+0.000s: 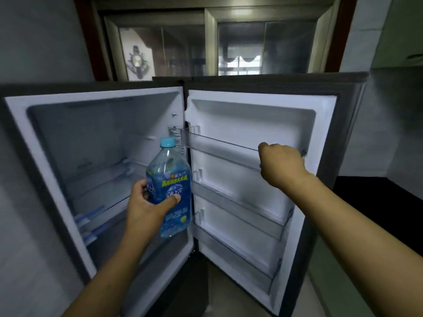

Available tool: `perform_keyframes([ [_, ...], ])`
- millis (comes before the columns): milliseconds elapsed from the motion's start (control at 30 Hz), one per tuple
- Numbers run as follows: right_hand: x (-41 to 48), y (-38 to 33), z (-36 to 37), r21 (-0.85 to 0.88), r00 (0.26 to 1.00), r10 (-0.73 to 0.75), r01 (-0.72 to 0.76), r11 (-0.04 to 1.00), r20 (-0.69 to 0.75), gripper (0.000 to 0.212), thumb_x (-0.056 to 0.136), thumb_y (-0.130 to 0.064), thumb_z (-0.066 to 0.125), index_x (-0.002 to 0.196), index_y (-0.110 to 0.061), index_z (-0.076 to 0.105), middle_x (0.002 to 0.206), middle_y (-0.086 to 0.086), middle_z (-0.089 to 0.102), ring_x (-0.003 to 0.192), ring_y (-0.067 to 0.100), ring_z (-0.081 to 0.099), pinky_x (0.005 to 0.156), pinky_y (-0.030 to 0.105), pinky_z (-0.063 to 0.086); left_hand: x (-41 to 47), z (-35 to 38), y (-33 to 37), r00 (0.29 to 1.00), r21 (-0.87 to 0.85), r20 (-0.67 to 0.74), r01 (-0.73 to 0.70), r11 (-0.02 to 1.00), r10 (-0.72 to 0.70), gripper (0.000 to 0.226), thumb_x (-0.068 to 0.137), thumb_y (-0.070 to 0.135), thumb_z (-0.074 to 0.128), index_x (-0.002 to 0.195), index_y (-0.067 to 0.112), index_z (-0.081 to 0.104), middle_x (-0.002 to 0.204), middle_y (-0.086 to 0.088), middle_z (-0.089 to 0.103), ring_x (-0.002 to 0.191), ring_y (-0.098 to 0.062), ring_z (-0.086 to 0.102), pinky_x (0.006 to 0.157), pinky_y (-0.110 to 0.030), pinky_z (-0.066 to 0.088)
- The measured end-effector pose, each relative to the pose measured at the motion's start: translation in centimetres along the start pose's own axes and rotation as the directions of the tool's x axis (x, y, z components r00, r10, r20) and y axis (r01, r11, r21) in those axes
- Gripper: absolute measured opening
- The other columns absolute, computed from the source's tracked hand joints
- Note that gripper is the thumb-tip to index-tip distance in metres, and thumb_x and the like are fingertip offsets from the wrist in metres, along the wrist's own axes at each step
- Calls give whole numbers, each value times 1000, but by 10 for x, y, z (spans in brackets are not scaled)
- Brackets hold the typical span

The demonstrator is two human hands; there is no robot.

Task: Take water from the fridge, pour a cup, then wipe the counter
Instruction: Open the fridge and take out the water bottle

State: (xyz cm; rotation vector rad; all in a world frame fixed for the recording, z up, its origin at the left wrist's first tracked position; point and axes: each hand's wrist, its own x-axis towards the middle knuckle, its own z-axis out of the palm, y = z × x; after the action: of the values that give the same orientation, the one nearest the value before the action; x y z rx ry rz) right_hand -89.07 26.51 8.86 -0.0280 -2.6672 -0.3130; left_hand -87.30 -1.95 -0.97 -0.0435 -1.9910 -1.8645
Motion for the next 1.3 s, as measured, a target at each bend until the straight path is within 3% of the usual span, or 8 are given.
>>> perform_keyframes([
  [133, -24, -38, -38, -1, 987, -140, 141, 990, 76, 14, 87, -1, 51, 91, -11, 42, 96, 11, 61, 71, 29, 49, 59, 32, 34, -30, -31, 6, 1000, 36, -14, 0, 999, 0, 56, 73, 12, 87, 112, 30, 51, 105, 9, 68, 91, -7, 68, 69, -23, 56],
  [233, -46, -63, -64, -7, 955, -287, 289, 957, 77, 22, 92, -25, 59, 108, -13, 52, 110, 8, 64, 95, 30, 61, 71, 33, 37, -40, -63, 8, 1000, 65, -12, 4, 998, -3, 57, 72, 13, 88, 112, 31, 51, 108, 7, 68, 94, -10, 69, 72, -27, 58],
  [400, -81, -92, -78, -117, 766, -452, 452, 885, -457, 46, 83, -48, 64, 112, -13, 64, 129, 13, 62, 139, 38, 37, 114, 57, 19, -38, -125, 3, 999, 65, -32, -21, 998, 23, 58, 67, 7, 90, 108, 28, 55, 104, 1, 72, 88, -12, 74, 65, -23, 60],
  [600, -85, -141, -68, -226, 688, -400, 333, 915, -605, 49, 85, -52, 65, 114, -13, 70, 144, 14, 54, 147, 35, 26, 114, 67, 17, -29, -203, 4, 1000, 30, -27, -4, 1000, 5, 68, 46, 33, 94, 103, 31, 56, 102, 2, 73, 87, -10, 74, 71, -30, 60],
  [767, -74, -216, -69, -165, 674, -267, 213, 963, -688, 49, 87, -53, 60, 121, -17, 67, 159, 13, 29, 149, 42, 8, 113, 72, 6, -16, -260, -5, 999, 54, -31, 10, 998, -9, 57, 66, 5, 91, 102, 31, 54, 104, 1, 72, 87, -11, 74, 72, -32, 60],
  [933, -59, -275, -74, -87, 701, -174, 159, 983, -692, 51, 84, -44, 65, 126, -16, 62, 163, 14, 20, 149, 42, 6, 107, 77, 9, -9, -305, -17, 996, 77, -70, 57, 995, -51, 58, 66, 8, 92, 104, 29, 54, 104, 3, 72, 85, -11, 75, 72, -35, 62],
  [1100, -45, -317, -78, -82, 689, -268, 291, 953, -674, 53, 84, -46, 66, 128, -16, 62, 161, 16, 23, 151, 39, 10, 110, 74, 8, -8, -335, -27, 991, 84, -100, 95, 992, -86, 62, 65, 11, 93, 112, 26, 54, 107, 1, 72, 92, -18, 74, 77, -43, 63],
  [1300, -28, -341, -47, -14, 511, -353, 553, 833, -783, 69, 88, -41, 67, 148, -17, 44, 161, 22, 10, 152, 36, -2, 117, 66, 10, -8, -363, -34, 982, 87, -149, 131, 988, -117, 62, 65, 13, 92, 112, 25, 55, 107, 1, 72, 93, -20, 74, 78, -46, 63],
])
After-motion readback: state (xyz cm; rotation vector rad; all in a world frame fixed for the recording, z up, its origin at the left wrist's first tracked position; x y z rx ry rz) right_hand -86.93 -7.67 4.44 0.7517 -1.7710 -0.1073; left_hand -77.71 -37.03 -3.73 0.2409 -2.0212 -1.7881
